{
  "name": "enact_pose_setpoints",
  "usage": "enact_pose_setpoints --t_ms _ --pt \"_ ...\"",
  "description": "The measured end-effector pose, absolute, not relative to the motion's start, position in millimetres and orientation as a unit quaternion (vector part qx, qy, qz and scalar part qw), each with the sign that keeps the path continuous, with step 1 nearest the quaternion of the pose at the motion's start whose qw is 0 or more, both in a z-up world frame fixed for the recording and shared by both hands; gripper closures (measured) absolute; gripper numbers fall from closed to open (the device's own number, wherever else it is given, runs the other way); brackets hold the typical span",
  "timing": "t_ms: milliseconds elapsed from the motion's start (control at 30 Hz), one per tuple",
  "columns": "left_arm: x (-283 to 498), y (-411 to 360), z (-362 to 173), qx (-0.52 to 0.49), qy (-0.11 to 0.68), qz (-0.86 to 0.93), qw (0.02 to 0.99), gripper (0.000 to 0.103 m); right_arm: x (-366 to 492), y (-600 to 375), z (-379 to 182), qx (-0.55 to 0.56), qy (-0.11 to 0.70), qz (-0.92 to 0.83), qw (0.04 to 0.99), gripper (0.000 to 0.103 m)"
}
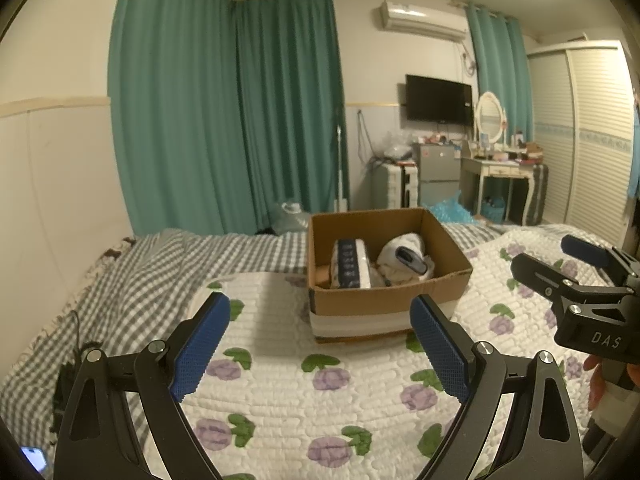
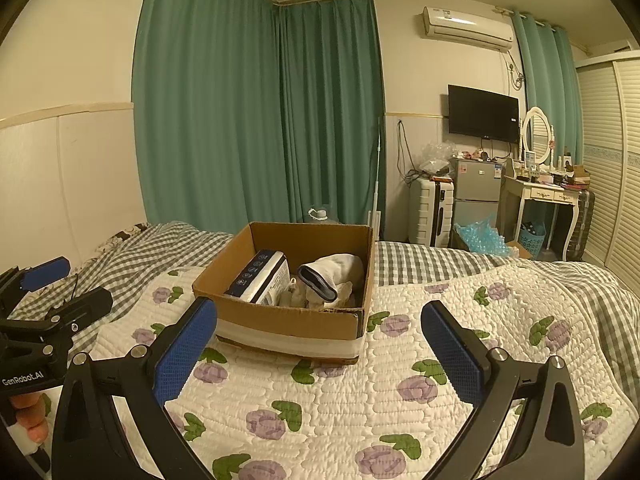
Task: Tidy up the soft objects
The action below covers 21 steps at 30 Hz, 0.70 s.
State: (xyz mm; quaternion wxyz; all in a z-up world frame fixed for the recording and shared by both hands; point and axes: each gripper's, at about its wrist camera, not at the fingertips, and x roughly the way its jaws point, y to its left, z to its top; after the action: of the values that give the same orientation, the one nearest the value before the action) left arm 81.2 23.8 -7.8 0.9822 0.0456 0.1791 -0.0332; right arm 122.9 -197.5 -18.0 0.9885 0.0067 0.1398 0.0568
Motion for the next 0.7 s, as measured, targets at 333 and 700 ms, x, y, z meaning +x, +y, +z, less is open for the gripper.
enact_pose_setpoints --t_ms 333,700 --pt "80.3 23.7 -7.8 0.046 0.179 -0.032 0.982 0.01 123.4 -197.1 -18.1 0.007 0.141 0.057 0.988 0.0" --pt "80.9 23.8 -7.9 0.046 0.179 -0.032 0.982 0.01 123.3 -196.6 -19.3 0.005 0.141 0.056 0.988 0.0"
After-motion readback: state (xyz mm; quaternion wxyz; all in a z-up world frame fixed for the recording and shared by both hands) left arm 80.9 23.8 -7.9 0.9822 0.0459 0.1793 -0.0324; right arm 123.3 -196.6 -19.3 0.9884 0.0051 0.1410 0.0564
